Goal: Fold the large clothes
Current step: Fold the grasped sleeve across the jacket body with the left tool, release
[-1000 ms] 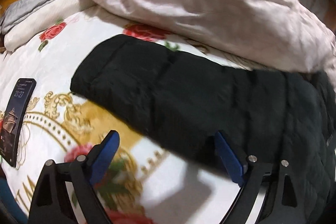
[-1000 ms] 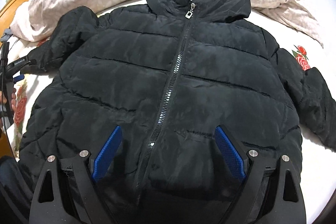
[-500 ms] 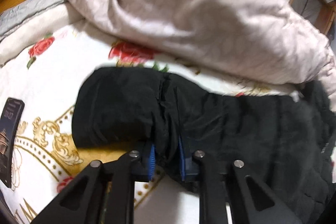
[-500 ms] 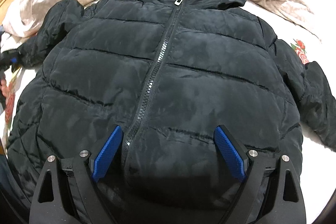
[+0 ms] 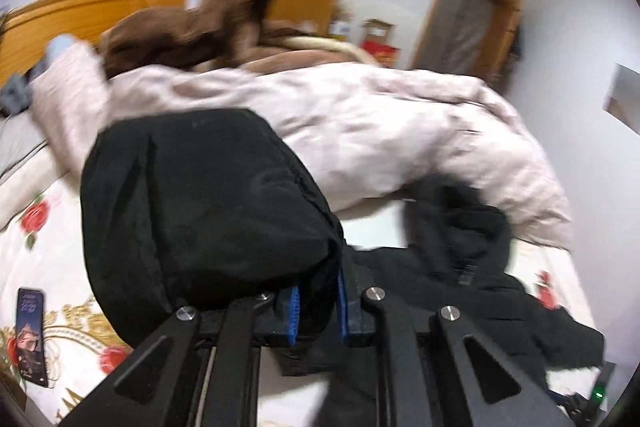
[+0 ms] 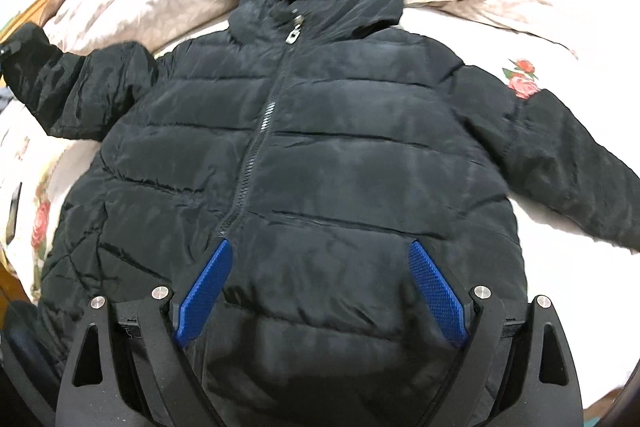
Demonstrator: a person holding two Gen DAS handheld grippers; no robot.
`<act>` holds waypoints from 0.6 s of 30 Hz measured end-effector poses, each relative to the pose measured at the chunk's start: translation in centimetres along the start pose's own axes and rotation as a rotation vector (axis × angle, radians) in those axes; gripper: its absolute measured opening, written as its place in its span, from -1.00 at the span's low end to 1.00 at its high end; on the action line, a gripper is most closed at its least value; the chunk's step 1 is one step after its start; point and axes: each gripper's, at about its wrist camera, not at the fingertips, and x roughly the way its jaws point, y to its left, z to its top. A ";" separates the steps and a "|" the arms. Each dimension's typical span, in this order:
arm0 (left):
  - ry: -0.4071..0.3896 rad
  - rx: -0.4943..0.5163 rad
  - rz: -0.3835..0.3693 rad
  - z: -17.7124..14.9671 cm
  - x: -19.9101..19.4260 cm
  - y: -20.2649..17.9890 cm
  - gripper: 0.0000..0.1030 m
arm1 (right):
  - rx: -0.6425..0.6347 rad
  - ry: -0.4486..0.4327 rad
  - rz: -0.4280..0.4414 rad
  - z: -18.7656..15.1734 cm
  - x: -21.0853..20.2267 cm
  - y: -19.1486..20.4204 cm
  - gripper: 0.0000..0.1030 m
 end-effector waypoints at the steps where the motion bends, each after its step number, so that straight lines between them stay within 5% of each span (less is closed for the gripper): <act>1: 0.001 0.016 -0.029 0.1 -0.3 -1.4 -0.71 | 0.014 -0.010 0.001 -0.2 -0.7 -0.7 0.75; 7: 0.036 0.132 -0.189 -0.9 -0.3 -10.8 -0.71 | 0.081 -0.044 0.001 -1.2 -3.2 -4.2 0.75; 16: 0.228 0.195 -0.344 -6.9 6.6 -20.7 -0.69 | 0.198 -0.037 -0.028 -3.3 -3.2 -9.9 0.75; 18: 0.275 0.187 -0.364 -8.4 8.3 -22.1 -0.44 | 0.218 -0.027 -0.034 -3.6 -2.8 -10.9 0.75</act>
